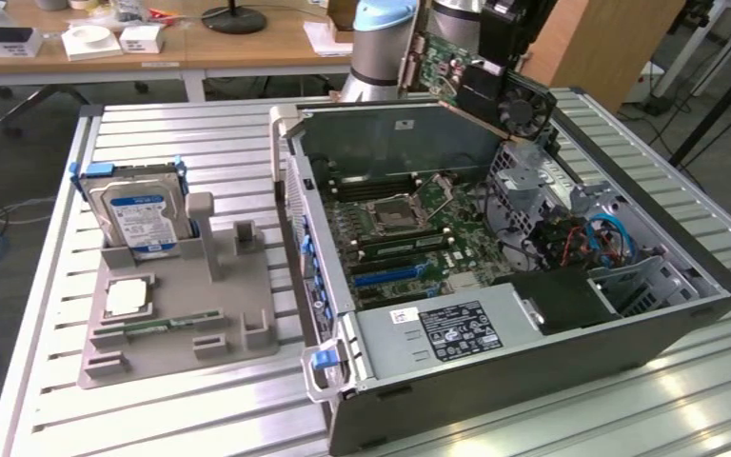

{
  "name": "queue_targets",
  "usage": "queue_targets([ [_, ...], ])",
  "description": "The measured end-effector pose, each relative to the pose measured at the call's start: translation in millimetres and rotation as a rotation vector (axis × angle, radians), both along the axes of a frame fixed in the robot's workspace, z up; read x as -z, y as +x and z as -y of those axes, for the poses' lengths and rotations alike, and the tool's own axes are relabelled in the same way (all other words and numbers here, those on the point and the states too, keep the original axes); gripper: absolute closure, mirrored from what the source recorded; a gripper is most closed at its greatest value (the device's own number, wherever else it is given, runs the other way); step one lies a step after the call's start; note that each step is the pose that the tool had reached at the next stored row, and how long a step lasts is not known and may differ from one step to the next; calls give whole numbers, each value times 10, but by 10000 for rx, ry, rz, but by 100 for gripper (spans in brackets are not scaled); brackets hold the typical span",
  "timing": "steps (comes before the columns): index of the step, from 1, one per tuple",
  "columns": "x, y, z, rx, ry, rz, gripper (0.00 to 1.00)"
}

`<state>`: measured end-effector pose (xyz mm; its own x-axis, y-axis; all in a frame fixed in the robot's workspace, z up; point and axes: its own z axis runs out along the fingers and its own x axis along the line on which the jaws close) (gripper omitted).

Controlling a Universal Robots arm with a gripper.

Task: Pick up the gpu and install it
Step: 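Pick up the gpu and move the gpu toward the slot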

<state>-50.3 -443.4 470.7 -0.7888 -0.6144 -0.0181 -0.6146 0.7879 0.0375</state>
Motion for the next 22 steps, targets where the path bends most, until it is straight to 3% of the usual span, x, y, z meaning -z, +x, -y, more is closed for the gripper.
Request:
queue_targets([
  [22,9,0,0,-3999,-1,0,74],
])
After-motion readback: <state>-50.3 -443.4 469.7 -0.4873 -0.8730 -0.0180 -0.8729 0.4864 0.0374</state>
